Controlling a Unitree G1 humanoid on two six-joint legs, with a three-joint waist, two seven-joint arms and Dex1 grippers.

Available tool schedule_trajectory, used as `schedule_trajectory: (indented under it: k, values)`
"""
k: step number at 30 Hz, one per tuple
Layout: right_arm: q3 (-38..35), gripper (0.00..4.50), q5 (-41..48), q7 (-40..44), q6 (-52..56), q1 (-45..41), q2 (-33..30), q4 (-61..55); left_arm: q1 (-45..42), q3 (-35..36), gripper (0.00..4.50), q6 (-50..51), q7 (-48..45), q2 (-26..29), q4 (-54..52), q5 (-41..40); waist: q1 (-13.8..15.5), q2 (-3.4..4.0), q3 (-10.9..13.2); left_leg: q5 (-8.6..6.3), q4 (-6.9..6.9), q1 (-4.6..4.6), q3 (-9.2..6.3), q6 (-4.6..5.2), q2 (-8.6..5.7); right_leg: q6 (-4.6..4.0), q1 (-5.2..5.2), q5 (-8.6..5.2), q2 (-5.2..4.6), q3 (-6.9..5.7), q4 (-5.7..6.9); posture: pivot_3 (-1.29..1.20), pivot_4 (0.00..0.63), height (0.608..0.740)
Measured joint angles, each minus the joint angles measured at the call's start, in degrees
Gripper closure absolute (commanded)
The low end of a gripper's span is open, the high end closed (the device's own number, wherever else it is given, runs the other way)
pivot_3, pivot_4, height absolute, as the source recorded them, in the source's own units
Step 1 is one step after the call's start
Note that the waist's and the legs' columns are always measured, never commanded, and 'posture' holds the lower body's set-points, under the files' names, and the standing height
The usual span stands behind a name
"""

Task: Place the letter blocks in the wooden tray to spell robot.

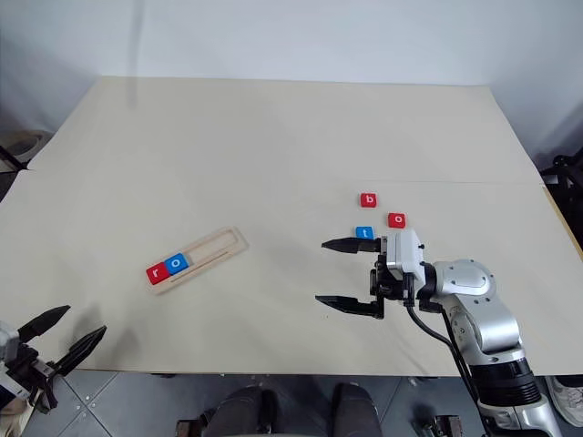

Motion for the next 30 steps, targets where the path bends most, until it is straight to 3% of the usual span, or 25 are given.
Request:
schedule_trajectory:
  k: [4,8,12,19,25,30]
  values:
    - [0.0,0.01,-0.1,0.5,0.3,0.0,-0.9,0.0,-2.7,-2.6,0.0,3.4,-1.0,1.8,-2.8,-0.9,0.1,0.0,0.0,0.0,0.0,0.0,-0.01,0.0,-0.01,0.0,0.0,0.0,0.0,0.0,0.02,0.0,0.15,0.74]
    - [-0.3,0.01,-0.1,0.6,0.5,0.0,-1.5,0.0,-7.5,-7.5,0.0,6.7,-1.8,7.3,-4.8,0.7,-0.1,0.0,0.0,0.0,0.0,0.01,0.03,-0.01,-0.02,0.0,-0.01,0.0,0.01,0.01,0.04,0.0,0.15,0.74]
    - [-0.7,0.01,-0.2,0.5,0.5,0.4,-2.4,-0.1,-17.0,-13.0,0.0,7.6,-2.2,11.1,-1.9,3.9,0.0,0.02,0.0,0.01,0.0,0.0,0.09,-0.02,-0.03,0.0,-0.05,0.0,0.06,0.02,0.05,0.0,0.15,0.74]
    - [-1.6,0.01,-0.2,-1.6,0.5,3.2,-2.7,-2.0,-23.9,-20.9,0.0,8.8,-3.4,12.9,4.3,8.9,-0.2,0.01,0.0,-0.02,-0.03,-0.03,0.4,-0.07,-0.16,0.0,-0.3,0.0,0.13,0.07,0.11,0.0,0.15,0.74]
    - [-3.0,0.01,-0.2,-3.1,0.5,4.8,-3.0,-3.7,-24.8,-22.1,0.0,8.7,-4.2,13.7,5.9,10.4,-0.1,0.01,0.0,-0.02,-0.02,0.0,0.44,-0.07,-0.13,0.0,-0.32,0.0,0.14,0.17,0.14,0.0,0.15,0.74]
    - [-3.0,0.0,-0.2,-3.7,0.4,4.8,-3.0,-3.7,-27.8,-23.7,1.08,7.2,-4.4,13.6,9.1,11.1,0.0,0.03,0.0,-0.02,-0.01,0.05,0.48,-0.07,-0.09,0.0,-0.31,0.0,0.13,0.24,0.21,0.0,0.15,0.74]
